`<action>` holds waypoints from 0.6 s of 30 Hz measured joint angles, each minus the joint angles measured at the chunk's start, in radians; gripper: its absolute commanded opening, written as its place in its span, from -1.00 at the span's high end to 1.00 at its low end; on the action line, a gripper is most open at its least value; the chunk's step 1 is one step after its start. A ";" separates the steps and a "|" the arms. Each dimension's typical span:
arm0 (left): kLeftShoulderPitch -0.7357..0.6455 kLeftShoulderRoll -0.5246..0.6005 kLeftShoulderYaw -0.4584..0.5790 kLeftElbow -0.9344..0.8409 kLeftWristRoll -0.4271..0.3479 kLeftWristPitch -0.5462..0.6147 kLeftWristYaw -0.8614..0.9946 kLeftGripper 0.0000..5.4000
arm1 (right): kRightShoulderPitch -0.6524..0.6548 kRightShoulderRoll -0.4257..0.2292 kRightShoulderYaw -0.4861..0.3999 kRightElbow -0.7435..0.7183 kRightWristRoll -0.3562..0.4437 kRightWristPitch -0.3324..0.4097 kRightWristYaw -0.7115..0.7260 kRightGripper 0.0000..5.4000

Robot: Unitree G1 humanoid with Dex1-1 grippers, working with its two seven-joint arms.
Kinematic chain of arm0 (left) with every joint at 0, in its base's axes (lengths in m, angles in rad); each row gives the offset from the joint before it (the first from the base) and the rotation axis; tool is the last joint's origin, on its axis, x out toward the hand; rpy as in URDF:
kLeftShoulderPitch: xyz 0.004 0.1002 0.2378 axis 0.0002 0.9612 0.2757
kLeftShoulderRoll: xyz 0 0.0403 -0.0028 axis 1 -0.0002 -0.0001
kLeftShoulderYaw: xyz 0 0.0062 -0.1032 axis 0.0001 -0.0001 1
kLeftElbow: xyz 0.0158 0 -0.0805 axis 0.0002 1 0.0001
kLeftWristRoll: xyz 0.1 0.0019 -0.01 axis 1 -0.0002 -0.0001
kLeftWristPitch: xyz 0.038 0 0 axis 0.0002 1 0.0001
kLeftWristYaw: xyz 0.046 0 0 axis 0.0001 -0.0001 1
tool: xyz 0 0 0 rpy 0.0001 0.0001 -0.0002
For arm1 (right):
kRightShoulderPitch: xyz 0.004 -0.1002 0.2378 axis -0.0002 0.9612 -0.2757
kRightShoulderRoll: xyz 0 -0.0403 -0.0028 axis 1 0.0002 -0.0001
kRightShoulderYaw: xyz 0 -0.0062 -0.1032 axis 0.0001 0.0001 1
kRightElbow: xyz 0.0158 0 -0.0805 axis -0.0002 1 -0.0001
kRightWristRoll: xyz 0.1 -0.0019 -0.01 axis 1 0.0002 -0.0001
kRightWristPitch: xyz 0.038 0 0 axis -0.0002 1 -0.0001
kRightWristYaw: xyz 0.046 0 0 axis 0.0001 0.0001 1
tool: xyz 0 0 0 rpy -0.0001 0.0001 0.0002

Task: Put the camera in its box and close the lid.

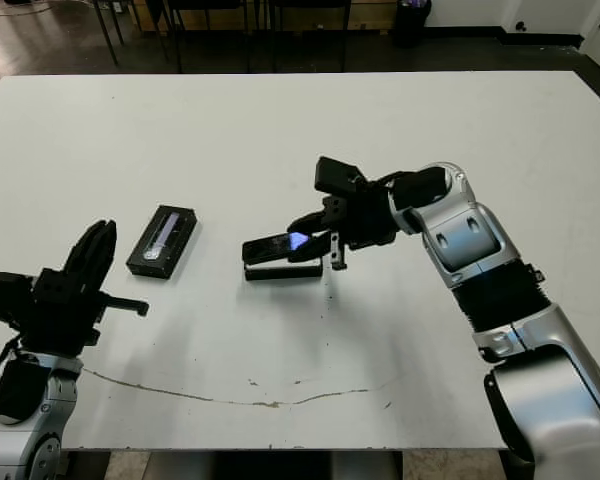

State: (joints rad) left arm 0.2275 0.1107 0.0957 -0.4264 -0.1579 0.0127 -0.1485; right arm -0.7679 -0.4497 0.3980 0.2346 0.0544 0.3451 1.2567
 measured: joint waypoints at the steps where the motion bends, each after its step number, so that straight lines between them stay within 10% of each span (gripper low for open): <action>1: 0.000 0.000 0.000 0.000 -0.001 0.000 0.000 1.00 | 0.000 0.001 -0.001 0.009 -0.002 -0.005 -0.007 0.98; 18: 0.000 -0.001 0.000 0.012 0.001 -0.006 0.005 1.00 | -0.010 0.004 -0.020 0.097 -0.019 -0.008 -0.045 0.98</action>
State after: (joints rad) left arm 0.2273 0.1093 0.0958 -0.4143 -0.1566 0.0068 -0.1431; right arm -0.7776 -0.4457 0.3781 0.3319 0.0358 0.3368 1.2117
